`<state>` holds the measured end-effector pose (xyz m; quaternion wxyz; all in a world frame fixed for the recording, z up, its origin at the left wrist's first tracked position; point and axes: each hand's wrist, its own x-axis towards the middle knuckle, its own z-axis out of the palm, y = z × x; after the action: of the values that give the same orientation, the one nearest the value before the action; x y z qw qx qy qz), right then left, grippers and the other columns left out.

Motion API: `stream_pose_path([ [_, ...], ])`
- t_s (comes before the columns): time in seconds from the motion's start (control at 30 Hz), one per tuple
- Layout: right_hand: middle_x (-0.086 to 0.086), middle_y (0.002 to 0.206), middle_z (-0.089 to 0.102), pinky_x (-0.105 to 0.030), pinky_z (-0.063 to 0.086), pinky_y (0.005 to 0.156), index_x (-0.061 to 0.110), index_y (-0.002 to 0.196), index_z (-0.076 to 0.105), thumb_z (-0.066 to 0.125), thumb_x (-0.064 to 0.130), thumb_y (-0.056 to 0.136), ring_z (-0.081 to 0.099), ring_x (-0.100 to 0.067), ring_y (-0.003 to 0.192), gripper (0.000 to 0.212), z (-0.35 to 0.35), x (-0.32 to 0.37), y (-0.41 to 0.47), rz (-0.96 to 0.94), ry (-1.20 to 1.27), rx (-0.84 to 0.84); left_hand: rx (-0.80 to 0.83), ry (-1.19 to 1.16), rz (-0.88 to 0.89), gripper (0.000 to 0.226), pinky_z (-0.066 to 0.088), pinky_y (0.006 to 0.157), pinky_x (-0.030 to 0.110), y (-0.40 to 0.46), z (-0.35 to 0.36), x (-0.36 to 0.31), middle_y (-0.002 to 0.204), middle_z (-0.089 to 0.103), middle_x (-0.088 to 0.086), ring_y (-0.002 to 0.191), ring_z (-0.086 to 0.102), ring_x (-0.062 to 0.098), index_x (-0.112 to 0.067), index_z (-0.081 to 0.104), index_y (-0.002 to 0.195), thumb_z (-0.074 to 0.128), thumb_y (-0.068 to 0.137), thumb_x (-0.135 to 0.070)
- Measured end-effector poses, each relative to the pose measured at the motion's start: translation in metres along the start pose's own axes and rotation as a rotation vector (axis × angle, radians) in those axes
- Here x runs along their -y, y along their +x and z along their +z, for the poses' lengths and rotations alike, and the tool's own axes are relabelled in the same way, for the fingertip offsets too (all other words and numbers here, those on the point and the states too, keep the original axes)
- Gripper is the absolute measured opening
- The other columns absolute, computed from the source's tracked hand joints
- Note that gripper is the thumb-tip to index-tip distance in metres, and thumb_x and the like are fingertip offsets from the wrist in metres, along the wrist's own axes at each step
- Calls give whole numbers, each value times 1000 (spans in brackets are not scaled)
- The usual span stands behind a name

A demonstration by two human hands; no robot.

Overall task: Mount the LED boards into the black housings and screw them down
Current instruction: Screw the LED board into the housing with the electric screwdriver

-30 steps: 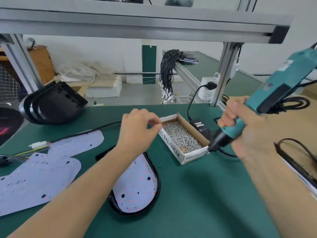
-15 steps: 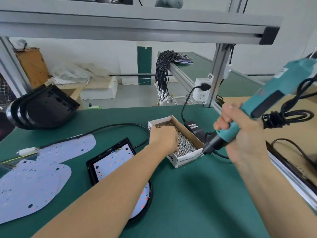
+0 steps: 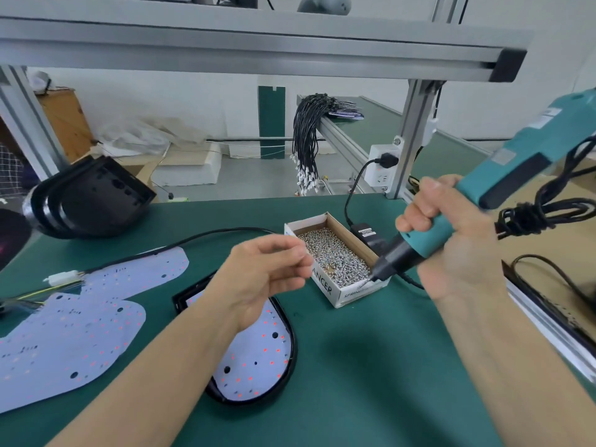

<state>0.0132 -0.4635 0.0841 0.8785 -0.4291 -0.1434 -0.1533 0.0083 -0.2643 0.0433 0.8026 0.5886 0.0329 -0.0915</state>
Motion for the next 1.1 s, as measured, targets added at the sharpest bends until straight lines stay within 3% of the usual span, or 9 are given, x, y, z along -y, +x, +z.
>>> stream_pose_path([
  [0.1, 7, 54, 40, -21, 39, 50, 21, 57, 43, 57, 7, 80, 37, -8, 44, 30, 22, -5, -8, 15, 82, 42, -54, -165, -96, 19, 56, 53, 20, -25, -18, 2, 74, 72, 11, 59, 69, 16, -5, 73, 78, 70, 59, -5],
  [0.3, 7, 54, 39, -21, 38, 49, 17, 64, 36, 56, 9, 78, 36, -7, 43, 26, 58, -14, -24, 59, 164, 74, -72, -293, -137, 17, 55, 50, 21, -58, -36, 9, 74, 71, 13, 57, 68, 17, -2, 73, 79, 66, 64, -4],
  [0.53, 7, 52, 39, -20, 39, 46, 17, 63, 41, 55, 8, 80, 36, -6, 41, 23, 87, -21, -46, 76, 233, 90, -13, -508, -196, 12, 56, 50, 21, -84, -34, 7, 70, 68, 10, 56, 67, 16, -4, 74, 74, 64, 67, -4],
  [0.6, 7, 51, 39, -20, 39, 46, 17, 63, 40, 55, 8, 80, 36, -6, 40, 23, 90, -22, -49, 65, 227, 91, -22, -523, -206, 14, 56, 49, 22, -87, -32, 5, 73, 69, 12, 55, 66, 17, -3, 71, 79, 64, 67, -4],
  [0.77, 7, 51, 38, -20, 38, 47, 17, 64, 41, 56, 8, 79, 36, -7, 41, 23, 95, -24, -47, 58, 206, 100, -59, -544, -215, 11, 55, 48, 20, -92, -31, 5, 68, 68, 11, 51, 65, 15, -4, 76, 63, 70, 54, -2],
  [1.1, 7, 51, 39, -21, 38, 48, 20, 58, 41, 54, 7, 82, 37, -7, 41, 30, 95, -23, -36, 44, 236, 133, -84, -581, -168, 19, 56, 49, 22, -82, -31, 10, 72, 72, 11, 55, 69, 16, -6, 77, 62, 72, 44, -1],
])
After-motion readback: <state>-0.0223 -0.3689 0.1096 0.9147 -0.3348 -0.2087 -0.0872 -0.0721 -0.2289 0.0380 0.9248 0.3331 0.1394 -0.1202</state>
